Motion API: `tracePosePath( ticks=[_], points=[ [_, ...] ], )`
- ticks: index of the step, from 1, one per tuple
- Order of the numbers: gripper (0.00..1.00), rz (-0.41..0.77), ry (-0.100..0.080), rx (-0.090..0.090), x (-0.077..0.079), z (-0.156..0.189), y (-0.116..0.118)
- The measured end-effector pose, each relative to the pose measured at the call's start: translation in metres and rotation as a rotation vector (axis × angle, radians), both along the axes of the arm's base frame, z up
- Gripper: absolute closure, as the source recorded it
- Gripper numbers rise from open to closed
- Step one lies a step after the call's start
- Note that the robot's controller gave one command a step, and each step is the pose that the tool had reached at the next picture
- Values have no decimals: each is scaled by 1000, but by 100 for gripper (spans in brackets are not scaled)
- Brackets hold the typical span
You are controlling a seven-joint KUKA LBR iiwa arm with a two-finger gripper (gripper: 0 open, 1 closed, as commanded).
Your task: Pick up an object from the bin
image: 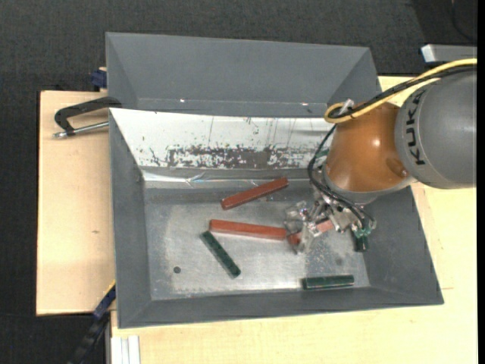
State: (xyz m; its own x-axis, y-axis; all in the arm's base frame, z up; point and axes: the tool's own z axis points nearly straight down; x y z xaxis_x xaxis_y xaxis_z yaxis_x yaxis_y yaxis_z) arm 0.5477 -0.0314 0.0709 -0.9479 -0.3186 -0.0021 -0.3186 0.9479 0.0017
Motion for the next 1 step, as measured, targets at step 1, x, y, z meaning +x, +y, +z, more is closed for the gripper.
tracePosePath(
  ticks=[1],
  points=[
    [100, 0, 0, 0, 0, 0, 0]
  ],
)
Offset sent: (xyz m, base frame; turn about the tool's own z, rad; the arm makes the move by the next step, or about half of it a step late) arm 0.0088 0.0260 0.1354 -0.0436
